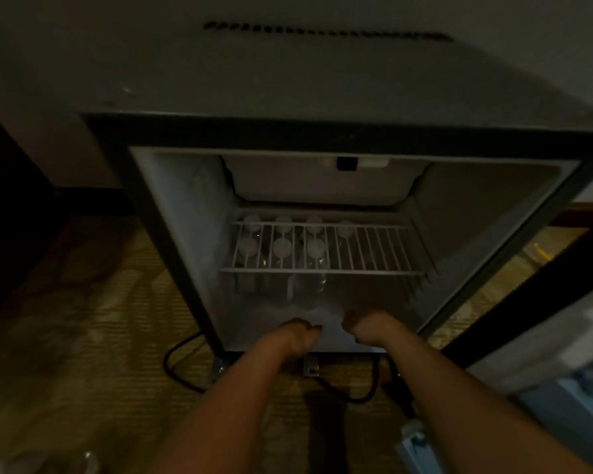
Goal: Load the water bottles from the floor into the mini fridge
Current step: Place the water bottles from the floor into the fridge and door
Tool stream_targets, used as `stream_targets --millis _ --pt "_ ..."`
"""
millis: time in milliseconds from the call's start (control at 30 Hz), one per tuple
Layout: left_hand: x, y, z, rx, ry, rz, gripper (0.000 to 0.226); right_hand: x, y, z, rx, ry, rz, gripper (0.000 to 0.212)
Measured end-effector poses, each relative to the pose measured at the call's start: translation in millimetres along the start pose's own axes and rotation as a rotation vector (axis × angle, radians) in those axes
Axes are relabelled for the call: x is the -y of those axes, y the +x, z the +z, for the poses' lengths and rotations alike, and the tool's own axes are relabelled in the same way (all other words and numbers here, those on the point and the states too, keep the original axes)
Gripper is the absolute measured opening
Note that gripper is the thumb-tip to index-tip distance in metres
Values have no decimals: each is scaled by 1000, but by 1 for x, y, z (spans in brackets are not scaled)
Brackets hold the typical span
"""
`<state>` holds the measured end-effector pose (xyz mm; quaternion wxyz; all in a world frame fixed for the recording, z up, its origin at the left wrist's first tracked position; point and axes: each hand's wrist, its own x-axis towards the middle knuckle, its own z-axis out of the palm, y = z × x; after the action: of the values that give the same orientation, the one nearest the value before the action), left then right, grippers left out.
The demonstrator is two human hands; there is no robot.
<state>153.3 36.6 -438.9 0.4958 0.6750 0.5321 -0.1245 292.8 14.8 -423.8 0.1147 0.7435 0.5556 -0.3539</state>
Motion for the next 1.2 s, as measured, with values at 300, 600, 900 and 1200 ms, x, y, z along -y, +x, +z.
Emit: stream_targets --millis 300,600,900,1200 --pt "1 -134 -55 -128 300 -50 52 70 -109 -42 -74 -50 -160 32" --pt "22 -270 -117 -326 321 -79 49 158 -206 -72 -205 -170 -395 33" --pt "109 -411 -121 -528 252 -200 46 271 -291 -27 -198 -171 -625 32" --pt "221 -460 -86 -486 155 -324 43 359 -309 73 -52 -204 -704 30"
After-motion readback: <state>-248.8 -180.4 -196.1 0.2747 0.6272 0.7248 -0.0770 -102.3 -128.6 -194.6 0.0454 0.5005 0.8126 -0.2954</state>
